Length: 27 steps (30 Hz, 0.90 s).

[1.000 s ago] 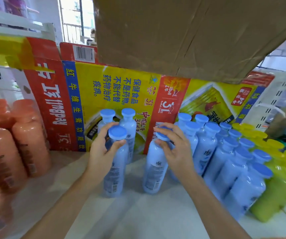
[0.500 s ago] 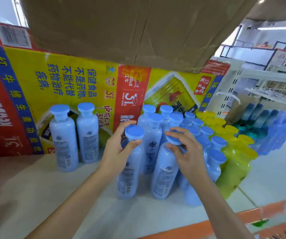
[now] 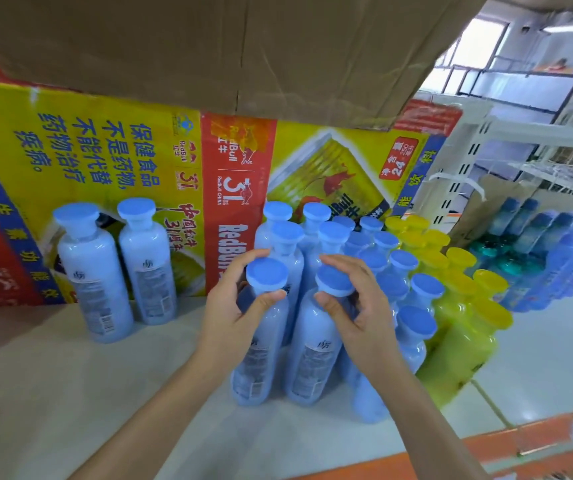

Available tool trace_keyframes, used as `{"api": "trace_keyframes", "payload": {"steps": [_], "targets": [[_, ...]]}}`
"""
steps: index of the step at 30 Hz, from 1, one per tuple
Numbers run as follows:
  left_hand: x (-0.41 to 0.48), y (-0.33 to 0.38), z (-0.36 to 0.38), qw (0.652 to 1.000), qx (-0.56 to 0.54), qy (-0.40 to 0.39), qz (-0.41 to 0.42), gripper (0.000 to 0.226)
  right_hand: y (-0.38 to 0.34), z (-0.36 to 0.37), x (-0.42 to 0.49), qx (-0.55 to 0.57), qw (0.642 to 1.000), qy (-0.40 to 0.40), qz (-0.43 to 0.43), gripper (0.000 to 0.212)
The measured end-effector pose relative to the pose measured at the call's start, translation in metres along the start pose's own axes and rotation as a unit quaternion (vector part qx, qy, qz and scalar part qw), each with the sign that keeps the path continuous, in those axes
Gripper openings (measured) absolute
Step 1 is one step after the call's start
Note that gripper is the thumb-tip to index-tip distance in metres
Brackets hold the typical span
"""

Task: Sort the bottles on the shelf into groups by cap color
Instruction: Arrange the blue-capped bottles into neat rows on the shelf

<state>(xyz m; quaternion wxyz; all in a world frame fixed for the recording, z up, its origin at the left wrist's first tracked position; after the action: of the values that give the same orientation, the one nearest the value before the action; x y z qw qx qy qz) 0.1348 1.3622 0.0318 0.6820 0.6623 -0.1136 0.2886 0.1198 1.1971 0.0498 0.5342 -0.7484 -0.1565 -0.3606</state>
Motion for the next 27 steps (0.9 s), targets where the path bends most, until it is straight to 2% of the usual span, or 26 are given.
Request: {"api": "trace_keyframes", "payload": {"steps": [4,7,10,13,16,21,25,27], "targets": [[-0.006,-0.002,-0.007,0.999,0.009,0.038,0.008,0.045,-0.001,0.005,-0.010,0.011,1.000,0.006,0.008,0.056],[-0.014,-0.005,-0.008,0.998,0.021,0.053,-0.001,0.057,0.008,0.007,-0.021,0.017,0.998,0.021,0.051,0.085],[-0.026,-0.010,-0.009,0.997,0.041,0.072,-0.008,0.070,0.025,0.009,-0.036,0.017,0.994,0.047,0.099,0.101],[-0.041,-0.024,-0.013,0.993,0.035,0.101,-0.042,0.080,0.031,0.011,-0.052,-0.037,0.992,0.065,0.101,0.095],[-0.053,-0.035,-0.017,0.986,0.045,0.140,-0.073,0.076,0.033,0.006,-0.055,-0.043,0.991,0.085,0.090,0.089],[-0.056,-0.043,-0.022,0.984,0.038,0.142,-0.097,0.071,0.038,0.010,-0.059,0.074,0.988,0.053,0.122,0.093],[-0.056,-0.036,-0.027,0.990,0.021,0.106,-0.090,0.064,0.039,0.017,-0.062,0.125,0.979,0.016,0.158,0.077],[-0.056,-0.038,-0.032,0.991,0.018,0.089,-0.098,0.068,0.041,0.019,-0.062,0.142,0.976,0.007,0.165,0.067]]}}
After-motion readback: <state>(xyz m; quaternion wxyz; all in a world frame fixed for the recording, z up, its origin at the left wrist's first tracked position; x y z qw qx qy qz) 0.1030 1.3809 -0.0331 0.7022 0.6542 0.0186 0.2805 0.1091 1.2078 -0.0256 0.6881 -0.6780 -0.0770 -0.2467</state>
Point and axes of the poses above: each hand's wrist, its own x-axis towards the middle knuckle, its own z-axis out of the palm, y = z × x, the point moved 7 cm from there along x, towards the middle knuckle, and after that the axes turned 14 degrees about y, right-handed, at the moved point
